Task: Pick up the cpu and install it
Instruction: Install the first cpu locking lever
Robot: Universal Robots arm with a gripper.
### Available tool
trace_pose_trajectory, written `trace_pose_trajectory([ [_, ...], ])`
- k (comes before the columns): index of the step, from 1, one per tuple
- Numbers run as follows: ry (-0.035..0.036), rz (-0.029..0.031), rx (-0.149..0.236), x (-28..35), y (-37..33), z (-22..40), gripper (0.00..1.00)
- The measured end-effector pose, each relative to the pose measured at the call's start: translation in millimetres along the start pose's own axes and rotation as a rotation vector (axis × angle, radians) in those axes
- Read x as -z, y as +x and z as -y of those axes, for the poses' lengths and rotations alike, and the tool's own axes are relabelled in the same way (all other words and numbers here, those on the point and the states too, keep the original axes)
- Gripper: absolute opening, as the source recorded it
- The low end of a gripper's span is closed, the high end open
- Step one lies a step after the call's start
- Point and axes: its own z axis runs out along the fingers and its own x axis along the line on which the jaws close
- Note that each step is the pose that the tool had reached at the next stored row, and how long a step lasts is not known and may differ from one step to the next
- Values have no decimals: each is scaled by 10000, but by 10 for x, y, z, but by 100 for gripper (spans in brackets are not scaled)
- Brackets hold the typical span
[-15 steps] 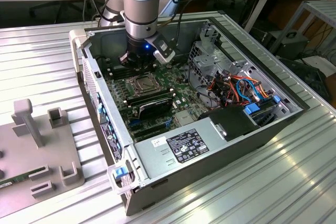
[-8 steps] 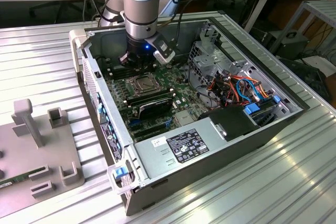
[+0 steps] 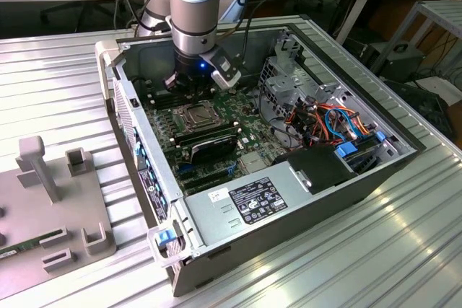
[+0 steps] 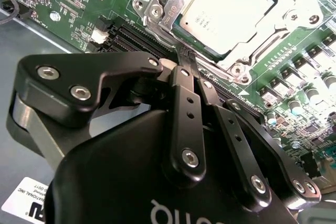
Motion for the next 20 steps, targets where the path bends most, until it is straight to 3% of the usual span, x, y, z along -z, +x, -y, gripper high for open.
trace_pose_trajectory([
  [20,0,0,2,-20,3,-4,11],
])
